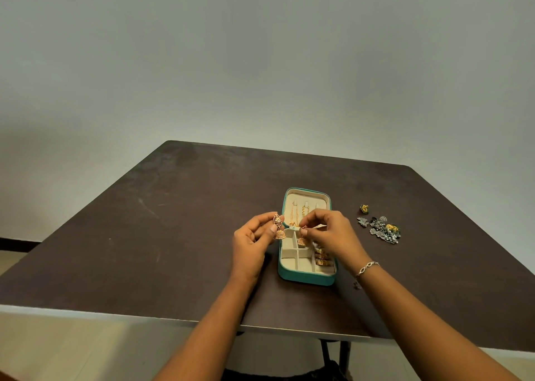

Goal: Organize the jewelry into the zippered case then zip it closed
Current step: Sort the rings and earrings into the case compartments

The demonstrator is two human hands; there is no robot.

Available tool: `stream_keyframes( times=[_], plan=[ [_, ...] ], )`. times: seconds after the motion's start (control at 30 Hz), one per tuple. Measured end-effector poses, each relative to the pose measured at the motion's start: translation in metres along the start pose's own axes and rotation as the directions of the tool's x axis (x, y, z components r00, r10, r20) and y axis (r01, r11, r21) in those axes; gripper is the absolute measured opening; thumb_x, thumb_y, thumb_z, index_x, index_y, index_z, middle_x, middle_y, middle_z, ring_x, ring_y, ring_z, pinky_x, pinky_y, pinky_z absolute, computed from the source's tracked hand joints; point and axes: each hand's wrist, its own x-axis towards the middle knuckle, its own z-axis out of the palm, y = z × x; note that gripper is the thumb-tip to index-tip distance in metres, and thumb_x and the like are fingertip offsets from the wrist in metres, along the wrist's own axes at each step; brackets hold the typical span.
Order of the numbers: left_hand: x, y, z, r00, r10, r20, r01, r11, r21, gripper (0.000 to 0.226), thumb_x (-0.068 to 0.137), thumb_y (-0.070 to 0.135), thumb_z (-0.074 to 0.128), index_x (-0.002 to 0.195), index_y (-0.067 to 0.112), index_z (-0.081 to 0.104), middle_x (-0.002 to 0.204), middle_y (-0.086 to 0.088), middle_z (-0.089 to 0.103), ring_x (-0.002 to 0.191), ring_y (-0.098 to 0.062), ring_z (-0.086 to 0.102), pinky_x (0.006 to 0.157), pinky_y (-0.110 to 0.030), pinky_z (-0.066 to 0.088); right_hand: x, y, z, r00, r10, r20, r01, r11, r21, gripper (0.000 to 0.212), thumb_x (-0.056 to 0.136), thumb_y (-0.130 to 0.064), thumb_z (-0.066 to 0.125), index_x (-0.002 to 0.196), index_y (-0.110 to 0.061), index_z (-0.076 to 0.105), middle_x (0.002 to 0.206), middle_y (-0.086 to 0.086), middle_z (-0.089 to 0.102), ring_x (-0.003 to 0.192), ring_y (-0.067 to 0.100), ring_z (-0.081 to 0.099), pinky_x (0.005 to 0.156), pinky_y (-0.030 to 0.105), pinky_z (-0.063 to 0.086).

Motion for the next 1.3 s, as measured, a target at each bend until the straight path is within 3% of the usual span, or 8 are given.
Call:
stream_keyframes(
  times=[0.2, 0.37, 0.5, 0.73, 0.9, 1.0, 1.17, 1.3],
  plan=[
    [0.0, 0.001, 0.0, 1.0, -0.007, 0.006, 0.007, 1.0, -0.02, 0.025, 0.085, -0.004, 0.057, 0.1, 0.015, 0.063, 0.095, -0.003, 0.07, 0.083, -0.005, 0.068, 0.074, -0.018, 0.055, 0.002, 0.001, 0.006, 1.0, 0.002, 0.018, 0.0, 0.994, -0.11, 0.008, 0.077, -0.01, 0.07, 0.084, -0.015, 0.068, 0.081, -0.004, 0.067, 0.073, 0.002, 0.06, 0.06, 0.008, 0.042],
    [0.001, 0.0, 0.0, 1.0, -0.017, 0.013, 0.018, 0.999, -0.027, 0.027, 0.084, -0.005, 0.058, 0.101, 0.015, 0.063, 0.097, -0.003, 0.07, 0.086, -0.006, 0.068, 0.074, -0.017, 0.054, 0.003, 0.0, 0.01, 0.999, 0.002, -0.049, -0.01, 0.987, -0.161, 0.007, 0.074, -0.012, 0.073, 0.078, -0.017, 0.071, 0.077, -0.002, 0.07, 0.074, 0.007, 0.064, 0.071, 0.023, 0.051],
    [0.001, -0.001, 0.0, 1.0, -0.021, 0.01, 0.021, 0.999, -0.029, 0.027, 0.083, -0.005, 0.058, 0.102, 0.014, 0.063, 0.097, -0.005, 0.07, 0.086, -0.007, 0.068, 0.075, -0.019, 0.055, 0.006, 0.0, 0.009, 0.996, 0.017, -0.089, -0.032, 0.985, -0.167, 0.001, 0.077, -0.015, 0.072, 0.077, -0.016, 0.071, 0.08, -0.002, 0.07, 0.078, 0.008, 0.064, 0.071, 0.022, 0.049],
    [0.001, 0.0, -0.001, 1.0, -0.022, 0.021, 0.023, 0.999, -0.04, 0.032, 0.081, -0.007, 0.059, 0.103, 0.017, 0.062, 0.103, -0.006, 0.069, 0.099, -0.016, 0.066, 0.083, -0.024, 0.055, 0.009, 0.005, 0.013, 0.996, 0.054, -0.064, -0.068, 0.971, -0.231, 0.009, 0.074, -0.022, 0.073, 0.068, -0.023, 0.067, 0.072, -0.008, 0.064, 0.085, 0.015, 0.062, 0.085, 0.039, 0.049],
    [0.002, -0.001, -0.001, 0.999, -0.041, 0.02, 0.041, 0.998, -0.039, 0.033, 0.08, -0.008, 0.06, 0.104, 0.014, 0.063, 0.104, -0.008, 0.069, 0.101, -0.018, 0.065, 0.085, -0.026, 0.054, 0.012, 0.005, 0.012, 0.997, 0.045, -0.069, -0.061, 0.967, -0.248, 0.009, 0.074, -0.022, 0.074, 0.07, -0.021, 0.067, 0.07, -0.009, 0.062, 0.078, 0.011, 0.06, 0.079, 0.035, 0.051],
    [0.001, -0.001, -0.001, 0.999, -0.032, 0.02, 0.033, 0.999, -0.029, 0.032, 0.079, -0.008, 0.061, 0.104, 0.014, 0.063, 0.103, -0.005, 0.069, 0.1, -0.015, 0.065, 0.083, -0.023, 0.055, 0.012, 0.001, 0.006, 0.995, 0.04, -0.089, -0.053, 0.987, -0.154, 0.007, 0.078, -0.018, 0.07, 0.073, -0.02, 0.066, 0.075, -0.007, 0.063, 0.078, 0.01, 0.059, 0.07, 0.027, 0.048],
    [0.0, 0.001, 0.001, 1.0, 0.008, 0.03, -0.009, 0.999, 0.04, 0.03, 0.081, -0.005, 0.061, 0.103, 0.016, 0.064, 0.1, -0.002, 0.069, 0.096, -0.01, 0.067, 0.082, -0.022, 0.054, 0.001, -0.016, -0.008, 0.998, -0.036, -0.053, 0.036, 0.999, 0.002, 0.008, 0.081, -0.01, 0.066, 0.08, -0.018, 0.067, 0.078, -0.009, 0.064, 0.076, 0.004, 0.059, 0.071, 0.019, 0.049],
    [-0.002, 0.0, 0.004, 0.996, 0.089, 0.014, -0.09, 0.978, 0.19, 0.028, 0.083, -0.002, 0.061, 0.102, 0.017, 0.066, 0.099, -0.003, 0.071, 0.093, -0.008, 0.067, 0.08, -0.021, 0.055, -0.01, -0.023, -0.011, 0.999, -0.049, 0.005, 0.048, 0.989, 0.141, 0.012, 0.082, -0.006, 0.064, 0.081, -0.018, 0.066, 0.078, -0.003, 0.066, 0.069, 0.007, 0.063, 0.062, 0.014, 0.049]
  ],
)
